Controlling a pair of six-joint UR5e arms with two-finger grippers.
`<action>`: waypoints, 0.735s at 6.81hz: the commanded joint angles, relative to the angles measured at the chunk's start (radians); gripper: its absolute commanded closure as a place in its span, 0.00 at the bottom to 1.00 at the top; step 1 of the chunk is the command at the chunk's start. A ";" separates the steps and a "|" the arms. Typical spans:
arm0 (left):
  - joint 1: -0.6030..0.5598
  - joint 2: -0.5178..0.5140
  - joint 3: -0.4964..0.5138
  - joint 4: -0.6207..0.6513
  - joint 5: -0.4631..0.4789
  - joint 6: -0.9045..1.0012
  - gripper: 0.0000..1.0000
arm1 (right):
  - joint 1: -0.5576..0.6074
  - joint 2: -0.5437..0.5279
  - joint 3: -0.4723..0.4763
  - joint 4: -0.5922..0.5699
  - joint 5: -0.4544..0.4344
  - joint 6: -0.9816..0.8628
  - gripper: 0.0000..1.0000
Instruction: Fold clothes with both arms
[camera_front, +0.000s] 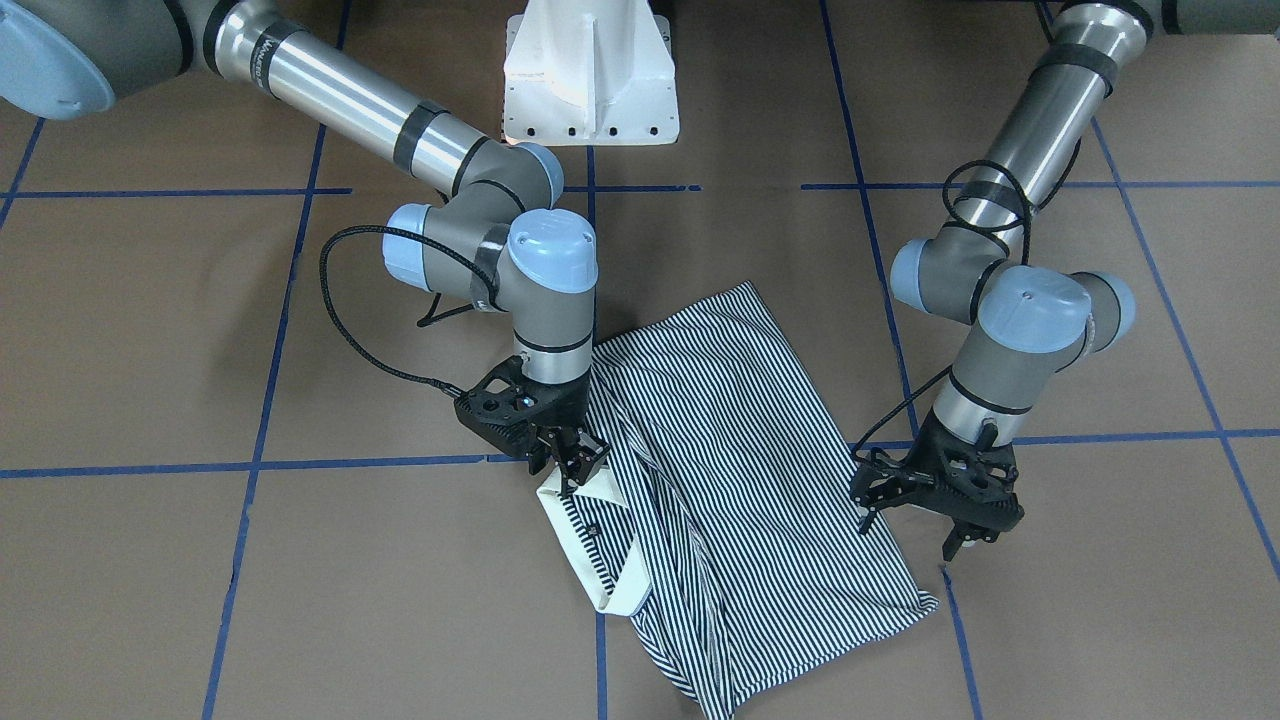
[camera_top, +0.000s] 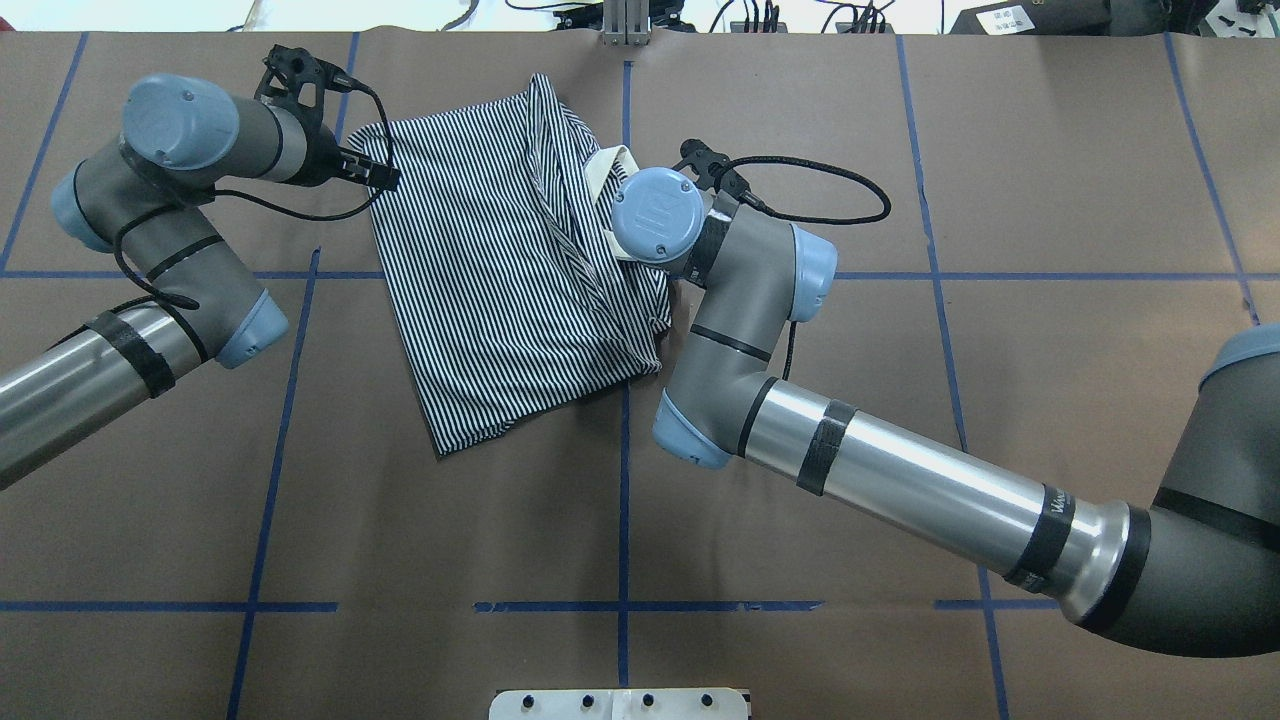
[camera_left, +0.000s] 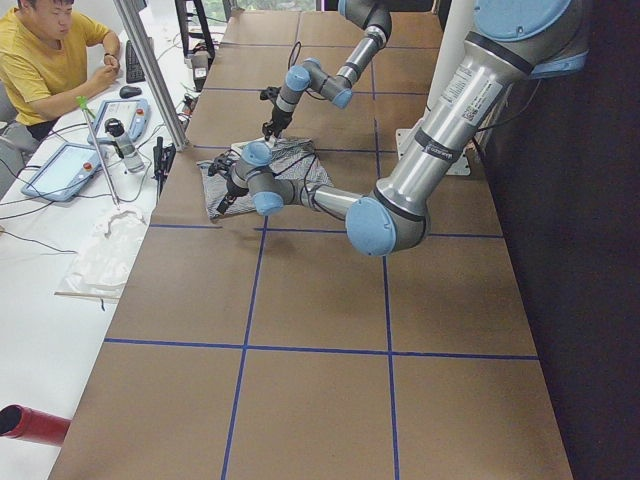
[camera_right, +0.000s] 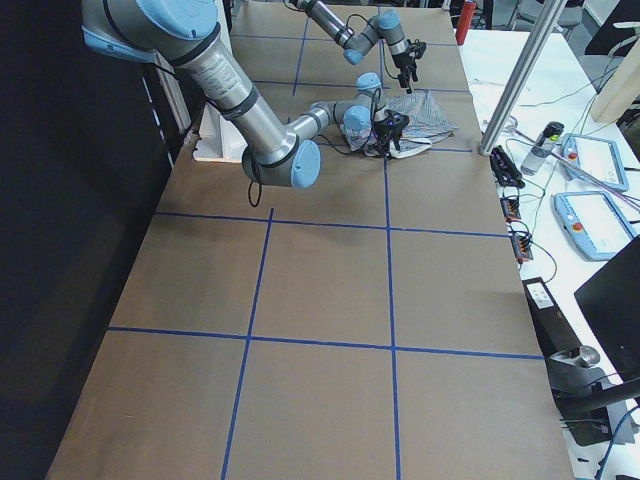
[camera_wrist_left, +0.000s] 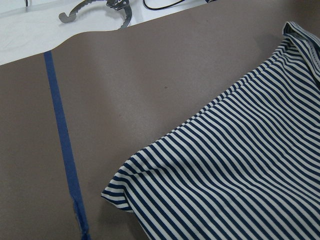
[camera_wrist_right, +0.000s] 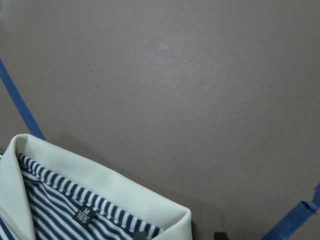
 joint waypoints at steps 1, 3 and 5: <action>0.001 0.002 -0.001 -0.003 0.000 0.000 0.00 | -0.003 0.003 0.000 -0.002 -0.007 0.004 1.00; 0.001 0.000 -0.003 -0.005 0.000 0.000 0.00 | 0.005 0.002 0.012 -0.045 -0.007 -0.005 1.00; 0.016 0.000 -0.021 -0.005 0.000 -0.003 0.00 | 0.008 -0.131 0.226 -0.140 -0.005 -0.005 1.00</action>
